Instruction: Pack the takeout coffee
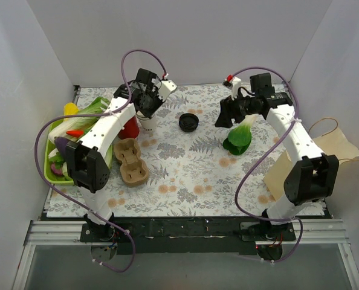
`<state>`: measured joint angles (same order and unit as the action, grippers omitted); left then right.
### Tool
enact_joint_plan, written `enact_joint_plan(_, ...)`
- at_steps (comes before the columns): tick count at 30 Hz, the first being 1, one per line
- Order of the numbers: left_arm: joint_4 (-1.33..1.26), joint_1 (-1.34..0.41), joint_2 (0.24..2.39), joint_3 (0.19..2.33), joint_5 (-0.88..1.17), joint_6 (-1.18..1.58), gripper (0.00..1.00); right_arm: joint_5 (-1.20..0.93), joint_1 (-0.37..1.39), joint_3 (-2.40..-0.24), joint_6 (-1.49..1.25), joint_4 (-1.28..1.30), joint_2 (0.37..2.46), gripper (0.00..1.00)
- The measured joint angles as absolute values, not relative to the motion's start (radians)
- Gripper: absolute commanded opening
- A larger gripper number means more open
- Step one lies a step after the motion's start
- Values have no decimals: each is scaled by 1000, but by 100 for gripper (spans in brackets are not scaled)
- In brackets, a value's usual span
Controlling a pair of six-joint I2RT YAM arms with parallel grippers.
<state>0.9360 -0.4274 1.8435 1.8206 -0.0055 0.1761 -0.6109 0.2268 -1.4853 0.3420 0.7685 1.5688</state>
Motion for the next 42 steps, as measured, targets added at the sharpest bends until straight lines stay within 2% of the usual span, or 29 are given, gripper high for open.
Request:
enact_joint_plan(9, 893, -427, 1784, 1786, -19, 165, 0, -693, 332, -1692, 27, 539, 1843, 82)
enact_joint_plan(10, 888, -427, 1779, 1786, -19, 172, 0, -709, 349, -1710, -9, 512, 1876, 90)
enact_joint_plan(13, 871, -427, 1766, 1776, -19, 181, 0, -776, 392, -1740, -154, 406, 1966, 93)
enact_joint_plan(28, 884, -432, 1735, 1747, -15, 267, 0, -990, 458, -1888, -586, 6, 2291, 94)
enact_joint_plan(42, 931, -439, 1747, 1782, 52, 327, 0, -1031, 485, -2003, -712, -134, 2375, 96)
